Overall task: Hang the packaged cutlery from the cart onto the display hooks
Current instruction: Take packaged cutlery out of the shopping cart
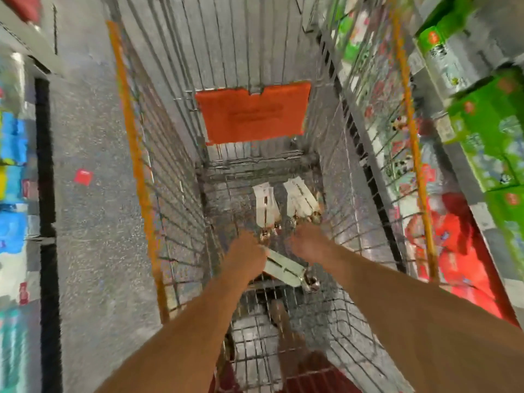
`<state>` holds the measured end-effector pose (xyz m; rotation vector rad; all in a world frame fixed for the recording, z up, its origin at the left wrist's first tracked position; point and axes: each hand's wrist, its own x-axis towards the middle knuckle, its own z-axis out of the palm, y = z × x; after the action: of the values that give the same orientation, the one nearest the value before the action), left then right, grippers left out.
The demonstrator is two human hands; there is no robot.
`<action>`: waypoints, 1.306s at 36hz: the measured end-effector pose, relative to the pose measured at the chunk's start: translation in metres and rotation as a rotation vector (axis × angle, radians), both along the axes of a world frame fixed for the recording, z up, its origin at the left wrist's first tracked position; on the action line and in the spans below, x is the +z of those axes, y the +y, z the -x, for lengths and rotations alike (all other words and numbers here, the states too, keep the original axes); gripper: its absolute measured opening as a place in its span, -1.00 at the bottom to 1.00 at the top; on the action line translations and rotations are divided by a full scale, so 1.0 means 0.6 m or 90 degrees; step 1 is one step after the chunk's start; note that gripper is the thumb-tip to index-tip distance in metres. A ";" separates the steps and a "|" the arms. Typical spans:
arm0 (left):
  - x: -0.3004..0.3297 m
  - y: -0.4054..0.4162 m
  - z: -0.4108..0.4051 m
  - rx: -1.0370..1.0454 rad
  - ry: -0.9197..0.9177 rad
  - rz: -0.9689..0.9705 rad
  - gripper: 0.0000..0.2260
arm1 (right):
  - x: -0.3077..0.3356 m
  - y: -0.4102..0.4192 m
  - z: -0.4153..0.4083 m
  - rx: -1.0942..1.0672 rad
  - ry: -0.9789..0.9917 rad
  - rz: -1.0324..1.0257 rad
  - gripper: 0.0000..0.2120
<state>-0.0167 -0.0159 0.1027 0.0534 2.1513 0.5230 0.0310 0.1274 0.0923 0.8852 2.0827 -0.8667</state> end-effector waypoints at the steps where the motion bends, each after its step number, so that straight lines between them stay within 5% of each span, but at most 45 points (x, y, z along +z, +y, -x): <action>1: -0.025 0.010 0.002 -0.001 -0.017 0.011 -0.77 | -0.016 0.003 0.006 -0.018 -0.036 0.010 -0.73; 4: -0.091 0.046 0.022 0.041 -0.023 0.030 -0.81 | -0.063 0.022 0.028 0.005 -0.098 0.042 -0.76; 9: -0.190 0.080 0.048 0.095 -0.005 0.031 -0.86 | -0.166 0.062 0.054 -0.028 0.036 -0.079 -0.82; 14: -0.247 0.100 0.057 0.133 0.050 0.003 -0.77 | -0.215 0.105 0.079 -0.004 0.004 -0.171 -0.24; 20: -0.279 0.126 0.059 0.143 0.127 -0.046 -0.82 | -0.273 0.118 0.098 0.082 -0.033 -0.252 0.02; 32: -0.316 0.128 0.040 0.201 0.174 -0.075 -0.91 | -0.314 0.099 0.086 0.115 0.054 -0.351 -0.31; 47: -0.298 0.113 0.044 0.193 0.159 -0.100 -0.93 | -0.286 0.105 0.107 -0.154 0.013 -0.211 -0.11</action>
<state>-0.0430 0.0519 -0.0759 -0.1308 2.3717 0.9009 -0.0333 0.1907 -0.0793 1.3300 2.2046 -0.6609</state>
